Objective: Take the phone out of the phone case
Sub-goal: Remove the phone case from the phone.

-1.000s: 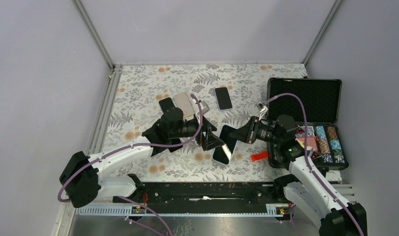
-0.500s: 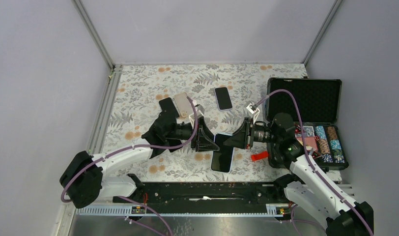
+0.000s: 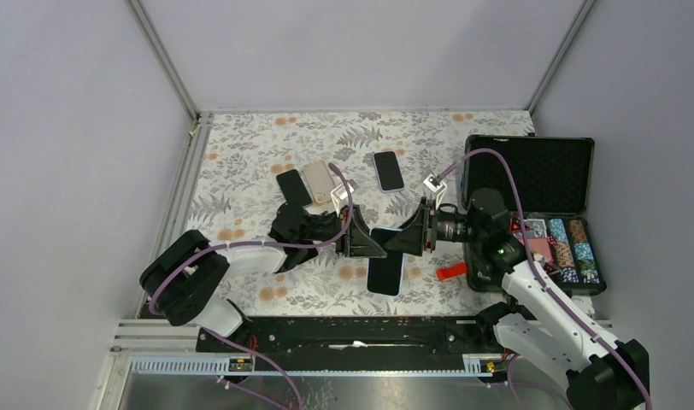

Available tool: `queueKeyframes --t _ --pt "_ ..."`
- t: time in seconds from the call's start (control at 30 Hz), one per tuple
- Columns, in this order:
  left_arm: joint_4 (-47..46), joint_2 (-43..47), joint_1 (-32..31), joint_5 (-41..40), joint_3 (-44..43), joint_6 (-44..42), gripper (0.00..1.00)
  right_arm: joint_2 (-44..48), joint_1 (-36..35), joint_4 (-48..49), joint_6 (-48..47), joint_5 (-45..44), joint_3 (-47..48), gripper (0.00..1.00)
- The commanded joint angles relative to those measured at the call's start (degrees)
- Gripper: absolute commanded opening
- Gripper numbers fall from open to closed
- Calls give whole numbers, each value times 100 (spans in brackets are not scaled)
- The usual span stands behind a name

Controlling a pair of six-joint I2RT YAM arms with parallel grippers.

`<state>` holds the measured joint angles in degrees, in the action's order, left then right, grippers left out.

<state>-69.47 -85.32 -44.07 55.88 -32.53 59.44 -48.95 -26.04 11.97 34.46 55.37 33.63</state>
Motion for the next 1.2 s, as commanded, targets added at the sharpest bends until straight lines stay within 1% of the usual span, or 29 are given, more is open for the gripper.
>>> queueKeyframes --t 0.0,0.03,0.1,0.17,0.27,0.33,0.37,0.47,0.53,0.63,0.7,0.8,0.87,0.93,1.17 --pt "-1167 238 55 -175 -66 203 0 230 -79 109 -69 -433 337 68" --pt "-1165 333 104 -241 -43 219 0 298 -77 127 -29 -672 262 77" --pt "-1165 491 198 -476 -14 246 0 393 -76 582 290 -971 56 88" --pt "-1137 650 318 -775 -2 300 0 378 -76 1164 816 -1100 -158 90" --pt "-943 910 533 -1288 -21 407 0 364 -85 2016 1498 -1199 -460 90" --pt "-783 1127 648 -1637 -33 457 0 394 -85 2249 1683 -1310 -593 87" --pt "-649 1251 685 -1820 -40 456 0 418 -93 2289 1713 -1363 -646 84" --pt "14 1664 716 -2431 -80 381 0 521 -119 2693 1895 -1419 -841 73" --pt "516 1926 720 -2811 -114 315 0 604 -141 3094 2098 -1430 -980 69" --pt "968 2186 722 -3132 -158 224 0 633 -188 3495 2265 -1472 -1111 62" --pt "984 2233 721 -3222 -166 259 0 591 -207 3868 2408 -1582 -1230 55" --pt "808 2193 725 -3330 -105 391 0 500 -226 4440 2656 -1649 -1387 53" --pt "731 2155 726 -3372 -94 468 0 470 -226 4514 2696 -1689 -1365 55" --pt "691 2130 734 -3438 -81 548 0 485 -226 4519 2704 -1774 -1342 54" --pt "583 2267 760 -3961 53 993 0 472 -226 4507 2760 -2263 -1328 42"
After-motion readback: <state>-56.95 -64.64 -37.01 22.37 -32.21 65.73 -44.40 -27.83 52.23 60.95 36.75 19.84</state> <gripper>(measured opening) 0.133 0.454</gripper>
